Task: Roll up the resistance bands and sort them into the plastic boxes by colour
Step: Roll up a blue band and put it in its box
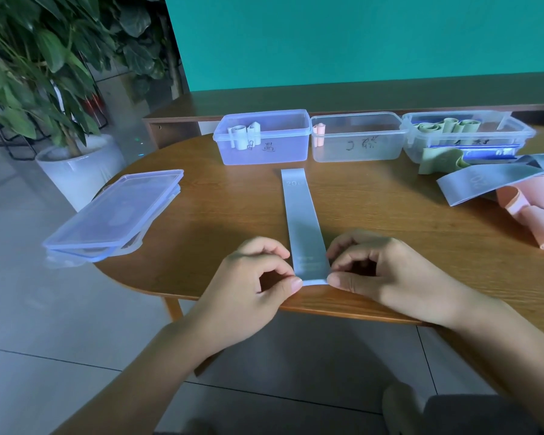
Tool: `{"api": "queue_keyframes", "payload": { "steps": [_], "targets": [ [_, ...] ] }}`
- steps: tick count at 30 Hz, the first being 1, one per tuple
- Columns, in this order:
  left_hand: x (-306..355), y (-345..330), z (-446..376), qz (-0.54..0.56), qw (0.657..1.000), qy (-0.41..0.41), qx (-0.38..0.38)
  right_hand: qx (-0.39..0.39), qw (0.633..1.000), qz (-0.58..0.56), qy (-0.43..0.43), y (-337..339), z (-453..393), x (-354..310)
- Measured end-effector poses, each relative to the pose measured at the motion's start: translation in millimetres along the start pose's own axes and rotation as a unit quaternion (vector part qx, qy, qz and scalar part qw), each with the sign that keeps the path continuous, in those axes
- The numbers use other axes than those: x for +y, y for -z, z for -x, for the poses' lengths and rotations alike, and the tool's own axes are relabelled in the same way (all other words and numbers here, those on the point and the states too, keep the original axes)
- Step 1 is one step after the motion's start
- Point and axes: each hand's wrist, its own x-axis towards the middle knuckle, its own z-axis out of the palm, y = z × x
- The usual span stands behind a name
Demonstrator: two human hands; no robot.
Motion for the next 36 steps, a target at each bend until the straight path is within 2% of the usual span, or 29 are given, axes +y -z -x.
{"api": "queue_keyframes", "payload": {
  "steps": [9,18,24,29,36],
  "targets": [
    [6.2,3.9,-12.2,0.004,0.994,0.084,-0.066,-0.026,0.990,0.003,-0.142,1.4,-18.5,-12.8],
    [9.4,5.5,-19.8,-0.011,0.989,0.123,-0.083,-0.027,0.984,0.029,-0.174,-1.5,-22.1,-20.6],
    [7.8,5.3,-19.9,0.002,0.990,0.127,-0.066,0.000,0.986,0.042,-0.163,-2.9,-18.4,-17.5],
    [6.4,1.6,-14.1,0.043,0.998,0.018,-0.040,-0.016,0.998,0.000,-0.069,0.1,-11.3,-8.3],
    [2.3,-3.1,-10.3,-0.031,0.997,-0.068,-0.025,-0.035,0.998,0.053,0.030,-0.1,-1.8,-4.7]
  ]
}}
